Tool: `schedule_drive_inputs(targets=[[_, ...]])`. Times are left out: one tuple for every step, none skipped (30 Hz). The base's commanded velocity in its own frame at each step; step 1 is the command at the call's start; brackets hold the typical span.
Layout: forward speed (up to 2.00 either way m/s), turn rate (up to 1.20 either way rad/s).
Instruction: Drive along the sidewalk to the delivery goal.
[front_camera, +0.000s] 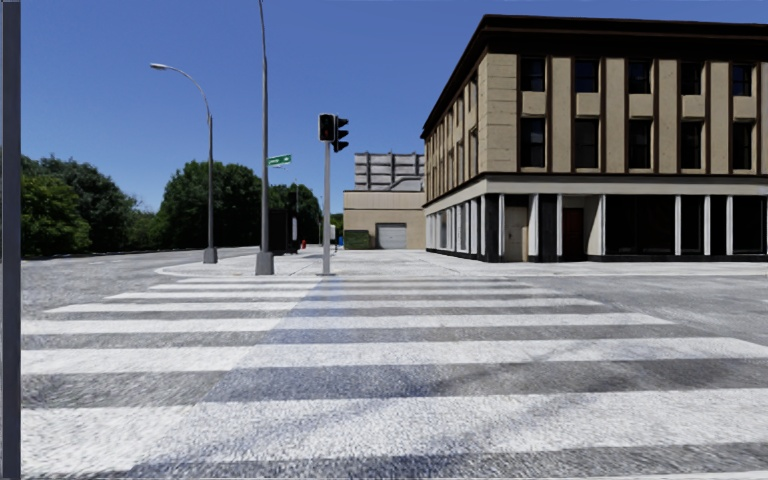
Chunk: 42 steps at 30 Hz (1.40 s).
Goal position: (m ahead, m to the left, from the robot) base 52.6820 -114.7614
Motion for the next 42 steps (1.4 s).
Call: schedule_drive_inputs(targets=[[2.0,0.0],[2.0,0.0],[2.0,0.0],[2.0,0.0],[2.0,0.0],[2.0,0.0],[2.0,0.0],[2.0,0.0],[2.0,0.0],[2.0,0.0],[2.0,0.0],[2.0,0.0],[2.0,0.0],[2.0,0.0],[2.0,0.0],[2.0,0.0],[2.0,0.0],[2.0,0.0],[2.0,0.0],[2.0,0.0],[2.0,0.0],[2.0,0.0],[2.0,0.0],[2.0,0.0],[2.0,0.0],[2.0,0.0],[2.0,0.0],[2.0,0.0],[2.0,0.0],[2.0,0.0],[2.0,0.0],[2.0,0.0],[2.0,0.0],[2.0,0.0],[2.0,0.0],[2.0,0.0],[2.0,0.0],[2.0,0.0],[2.0,0.0],[2.0,0.0],[2.0,0.0],[2.0,0.0]])
